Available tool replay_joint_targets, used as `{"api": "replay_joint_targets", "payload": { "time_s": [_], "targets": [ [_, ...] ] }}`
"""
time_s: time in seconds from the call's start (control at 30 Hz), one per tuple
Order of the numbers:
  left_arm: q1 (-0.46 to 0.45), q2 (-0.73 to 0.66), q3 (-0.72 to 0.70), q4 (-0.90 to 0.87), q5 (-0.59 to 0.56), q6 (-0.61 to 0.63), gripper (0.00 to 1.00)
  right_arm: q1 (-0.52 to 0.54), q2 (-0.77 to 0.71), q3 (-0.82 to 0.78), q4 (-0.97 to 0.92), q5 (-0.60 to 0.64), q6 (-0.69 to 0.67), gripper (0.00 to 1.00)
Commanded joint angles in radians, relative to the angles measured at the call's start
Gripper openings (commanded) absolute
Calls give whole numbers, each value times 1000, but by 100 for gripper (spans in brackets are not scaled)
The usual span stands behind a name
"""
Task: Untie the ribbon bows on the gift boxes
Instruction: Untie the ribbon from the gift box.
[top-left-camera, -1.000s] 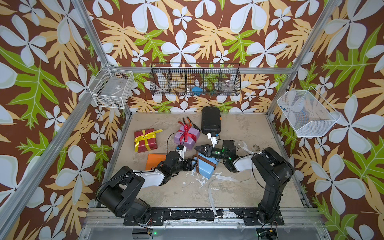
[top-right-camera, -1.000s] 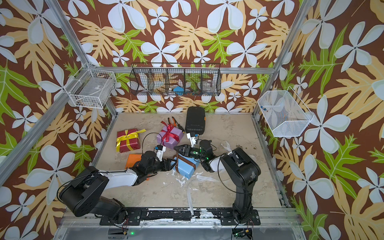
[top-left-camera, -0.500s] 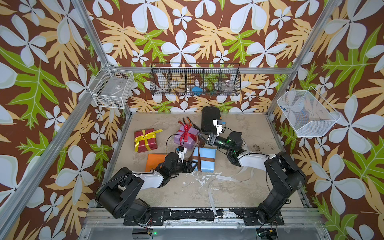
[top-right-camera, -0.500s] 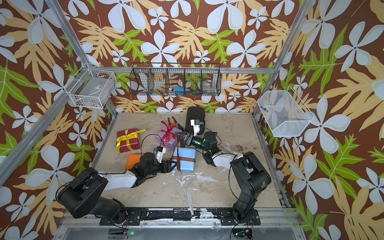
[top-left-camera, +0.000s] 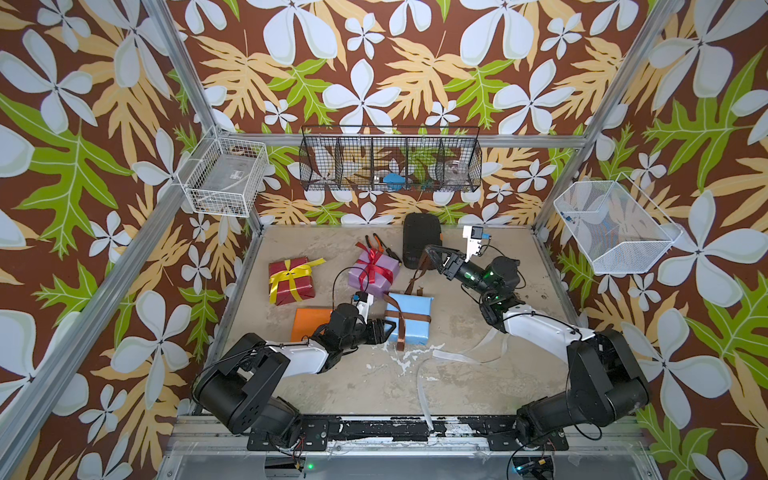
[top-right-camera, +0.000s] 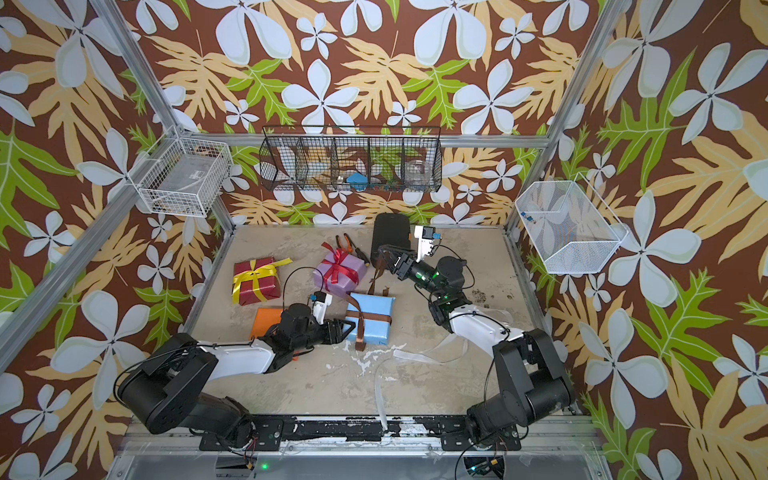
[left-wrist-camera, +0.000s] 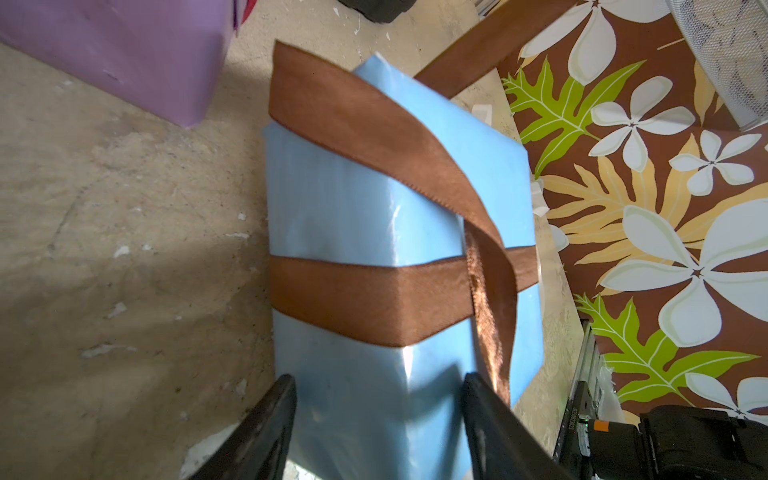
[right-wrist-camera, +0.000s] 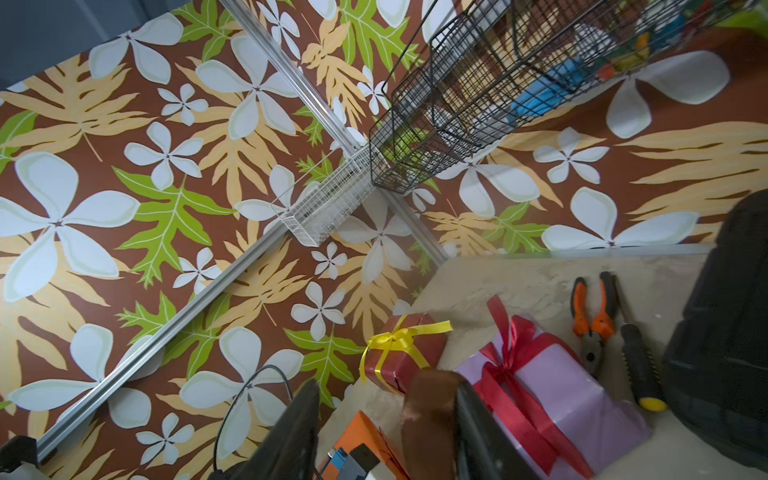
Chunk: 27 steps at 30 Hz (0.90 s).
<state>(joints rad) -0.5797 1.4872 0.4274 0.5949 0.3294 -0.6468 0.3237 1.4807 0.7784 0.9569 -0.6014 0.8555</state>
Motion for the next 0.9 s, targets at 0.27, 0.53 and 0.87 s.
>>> {"api": "replay_joint_targets", "payload": {
  "time_s": [0.27,0.53,0.87],
  "targets": [
    [-2,41,65,-182,34,13,73,-109,-119,-44,-596,386,-144,74],
    [-2,1,92,-216,43,9,77,-199,-142,-153,-649,239,-158,100],
    [-2,-199,57,-284,-34,-26,81,-52,-251,-169,-980,314,-399,95]
  ]
}}
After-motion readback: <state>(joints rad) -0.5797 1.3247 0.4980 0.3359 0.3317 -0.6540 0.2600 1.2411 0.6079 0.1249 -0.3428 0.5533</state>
